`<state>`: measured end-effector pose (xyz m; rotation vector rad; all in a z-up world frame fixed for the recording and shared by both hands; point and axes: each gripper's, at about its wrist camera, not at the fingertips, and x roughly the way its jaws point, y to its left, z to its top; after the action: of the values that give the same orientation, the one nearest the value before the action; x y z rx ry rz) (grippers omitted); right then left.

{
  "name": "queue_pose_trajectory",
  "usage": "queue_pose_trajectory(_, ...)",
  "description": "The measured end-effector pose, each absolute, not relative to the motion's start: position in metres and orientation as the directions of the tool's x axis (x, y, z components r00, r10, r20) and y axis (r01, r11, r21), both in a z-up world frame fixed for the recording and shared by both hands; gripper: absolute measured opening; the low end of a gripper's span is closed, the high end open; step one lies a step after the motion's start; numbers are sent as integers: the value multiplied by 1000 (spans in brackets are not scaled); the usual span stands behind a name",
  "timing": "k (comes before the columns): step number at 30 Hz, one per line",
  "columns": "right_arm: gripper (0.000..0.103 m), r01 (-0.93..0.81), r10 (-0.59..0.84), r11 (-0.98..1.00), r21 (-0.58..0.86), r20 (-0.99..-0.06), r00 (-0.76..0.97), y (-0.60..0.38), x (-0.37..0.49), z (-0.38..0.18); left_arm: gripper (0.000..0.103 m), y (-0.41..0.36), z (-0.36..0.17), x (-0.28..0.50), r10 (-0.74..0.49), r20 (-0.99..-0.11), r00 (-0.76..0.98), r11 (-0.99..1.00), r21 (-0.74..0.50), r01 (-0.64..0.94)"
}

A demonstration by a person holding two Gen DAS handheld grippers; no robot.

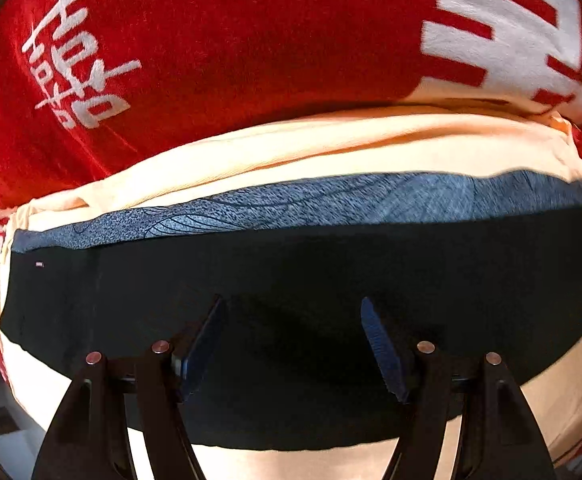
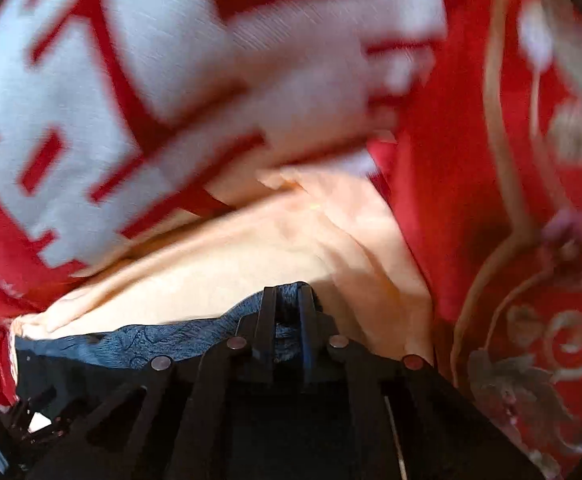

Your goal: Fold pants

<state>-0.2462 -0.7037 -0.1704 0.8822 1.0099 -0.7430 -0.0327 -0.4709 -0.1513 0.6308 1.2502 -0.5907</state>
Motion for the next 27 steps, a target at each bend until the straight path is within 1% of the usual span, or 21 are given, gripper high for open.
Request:
queue_pose_trajectory(1, 14, 845, -125, 451, 287, -917, 378, -700, -251, -166, 71, -472, -152, -30, -70, -973, 219, 698, 109, 708)
queue_pose_trajectory(2, 20, 839, -135, 463, 287, -912, 386, -695, -253, -161, 71, -473, -154, -29, -69, -972, 226, 695, 116, 709)
queue_pose_trajectory(3, 28, 830, -151, 487, 272, -910, 387, -687, -255, -153, 71, -475, -158, -28, -62, -971, 231, 689, 126, 714)
queue_pose_trajectory(5, 34, 814, -192, 531, 236, -902, 387, -669, -259, -140, 71, -478, -169, -27, -40, -971, 235, 677, 146, 721)
queue_pose_trajectory(6, 34, 800, -211, 556, 224, -893, 397, -661, -260, -135, 71, -480, -174, -26, -33, -972, 235, 675, 151, 722)
queue_pose_trajectory(7, 34, 784, -208, 579, 224, -889, 408, -656, -258, -133, 73, -478, -177, -33, -31, -971, 239, 675, 156, 721)
queue_pose_trajectory(8, 34, 763, -181, 602, 233, -892, 415, -648, -255, -132, 76, -480, -178, -33, -29, -966, 257, 679, 170, 715)
queue_pose_trajectory(9, 34, 743, -142, 627, 235, -903, 405, -645, -250, -138, 83, -481, -179, -31, -22, -959, 283, 680, 193, 707)
queue_pose_trajectory(10, 34, 736, -123, 644, 211, -920, 372, -643, -251, -147, 86, -482, -180, -29, -17, -955, 295, 679, 205, 705)
queue_pose_trajectory(11, 34, 737, -117, 653, 175, -938, 326, -644, -244, -158, 86, -481, -182, -27, -19, -957, 290, 679, 201, 706)
queue_pose_trajectory(12, 29, 754, -126, 645, 129, -954, 271, -651, -241, -174, 86, -479, -182, -25, -24, -960, 280, 683, 189, 706)
queue_pose_trajectory(13, 24, 773, -137, 623, 121, -956, 260, -658, -244, -181, 86, -477, -182, -22, -29, -963, 268, 683, 177, 708)
queue_pose_trajectory(14, 14, 798, -145, 587, 140, -951, 273, -663, -250, -182, 86, -475, -179, -19, -21, -965, 261, 680, 177, 711)
queue_pose_trajectory(15, 16, 818, -141, 550, 170, -946, 292, -666, -255, -178, 86, -472, -177, -17, -14, -965, 263, 679, 184, 711)
queue_pose_trajectory(17, 22, 839, -172, 520, 161, -942, 287, -663, -262, -167, 86, -460, -169, -13, -11, -959, 282, 682, 199, 704)
queue_pose_trajectory(18, 29, 839, -188, 524, 146, -941, 281, -659, -265, -161, 86, -455, -167, -11, -8, -959, 282, 685, 200, 701)
queue_pose_trajectory(19, 33, 834, -188, 530, 151, -939, 289, -654, -269, -156, 86, -446, -165, -7, -4, -960, 279, 692, 199, 694)
queue_pose_trajectory(20, 41, 830, -184, 533, 165, -935, 304, -649, -272, -152, 86, -435, -163, -1, 3, -962, 274, 704, 196, 682)
queue_pose_trajectory(21, 44, 826, -178, 533, 182, -930, 320, -641, -275, -148, 86, -427, -161, -2, 10, -963, 270, 713, 197, 673)
queue_pose_trajectory(27, 46, 787, -61, 543, 293, -921, 385, -582, -261, -145, 86, -368, -155, 13, 20, -967, 254, 738, 186, 649)
